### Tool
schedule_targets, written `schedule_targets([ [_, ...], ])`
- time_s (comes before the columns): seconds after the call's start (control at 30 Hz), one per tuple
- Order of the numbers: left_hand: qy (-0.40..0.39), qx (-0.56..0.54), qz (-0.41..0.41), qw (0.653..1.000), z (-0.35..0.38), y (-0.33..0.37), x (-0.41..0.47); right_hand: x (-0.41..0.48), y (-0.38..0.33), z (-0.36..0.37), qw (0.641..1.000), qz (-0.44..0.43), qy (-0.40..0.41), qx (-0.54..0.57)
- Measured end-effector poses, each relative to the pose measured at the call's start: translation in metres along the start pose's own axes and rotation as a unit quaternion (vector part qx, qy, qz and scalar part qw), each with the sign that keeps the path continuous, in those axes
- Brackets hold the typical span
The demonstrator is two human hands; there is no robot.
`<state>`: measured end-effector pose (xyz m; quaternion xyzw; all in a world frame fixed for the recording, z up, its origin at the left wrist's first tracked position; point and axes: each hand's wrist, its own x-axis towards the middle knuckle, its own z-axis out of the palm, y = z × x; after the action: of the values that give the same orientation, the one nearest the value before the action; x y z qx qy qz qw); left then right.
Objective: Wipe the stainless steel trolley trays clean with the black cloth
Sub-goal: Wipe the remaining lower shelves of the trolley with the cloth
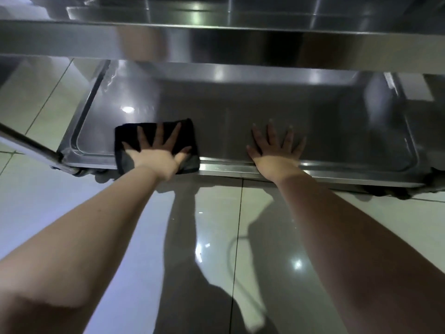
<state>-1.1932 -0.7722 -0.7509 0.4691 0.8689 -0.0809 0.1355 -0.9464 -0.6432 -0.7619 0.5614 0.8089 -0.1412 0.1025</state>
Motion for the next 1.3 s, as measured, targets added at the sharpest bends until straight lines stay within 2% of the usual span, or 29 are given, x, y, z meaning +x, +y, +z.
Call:
schedule_targets([
  [0.07,0.002,-0.011,0.048,0.999,0.001,0.063,-0.01,0.002,0.005,-0.013,0.997,-0.002,-0.044,0.062],
  [0.13,-0.009,-0.014,0.105,0.994,0.001,0.14,-0.026,0.0,0.017,-0.029,0.977,0.009,-0.04,0.207],
  [0.2,-0.045,-0.004,0.135,0.99,0.001,0.209,-0.046,-0.009,0.033,-0.044,0.912,0.034,0.022,0.408],
  [0.23,-0.066,-0.003,0.141,0.988,0.0,0.234,-0.052,-0.015,0.041,-0.051,0.876,0.048,0.065,0.476],
  [0.27,-0.085,-0.009,0.145,0.986,-0.002,0.251,-0.057,-0.02,0.049,-0.056,0.855,0.062,0.105,0.503],
  [0.3,-0.098,-0.026,0.151,0.983,-0.005,0.259,-0.059,-0.025,0.056,-0.058,0.855,0.069,0.139,0.494],
  [0.33,-0.096,-0.054,0.158,0.981,-0.007,0.259,-0.059,-0.029,0.063,-0.059,0.871,0.066,0.163,0.459],
  [0.4,-0.038,-0.114,0.172,0.978,-0.011,0.238,-0.056,-0.034,0.071,-0.056,0.907,0.031,0.176,0.381],
  [0.5,0.094,-0.13,0.139,0.977,-0.012,0.179,-0.039,-0.031,0.054,-0.041,0.965,-0.021,0.157,0.211],
  [0.57,0.122,-0.109,0.099,0.982,-0.01,0.145,-0.024,-0.03,0.032,-0.026,0.987,-0.06,0.122,0.088],
  [0.67,0.091,-0.098,0.107,0.985,-0.004,0.133,-0.007,-0.03,0.018,-0.004,0.996,-0.062,0.064,0.006],
  [0.73,0.074,-0.101,0.134,0.983,0.004,0.137,-0.003,-0.026,0.027,0.003,0.996,-0.058,0.06,-0.011],
  [0.83,0.095,-0.083,0.147,0.981,0.015,0.136,-0.003,-0.013,0.064,-0.002,0.998,-0.041,0.049,-0.021],
  [0.9,0.1,-0.071,0.15,0.981,0.017,0.134,-0.002,-0.004,0.115,-0.012,0.998,-0.001,0.046,-0.036],
  [1.0,0.093,-0.053,0.148,0.983,0.017,0.134,0.0,-0.006,0.214,-0.03,0.992,0.109,0.046,-0.044],
  [1.07,0.089,-0.045,0.145,0.984,0.018,0.135,0.0,-0.012,0.246,-0.035,0.983,0.175,0.034,-0.052],
  [1.13,0.089,-0.038,0.146,0.985,0.018,0.136,-0.001,-0.01,0.224,-0.031,0.979,0.193,0.048,-0.051],
  [1.17,0.088,-0.036,0.147,0.985,0.018,0.137,-0.001,-0.007,0.197,-0.028,0.982,0.176,0.055,-0.048],
  [1.3,0.089,-0.046,0.141,0.985,0.017,0.136,0.0,-0.011,0.058,-0.006,0.996,-0.025,0.067,-0.045],
])
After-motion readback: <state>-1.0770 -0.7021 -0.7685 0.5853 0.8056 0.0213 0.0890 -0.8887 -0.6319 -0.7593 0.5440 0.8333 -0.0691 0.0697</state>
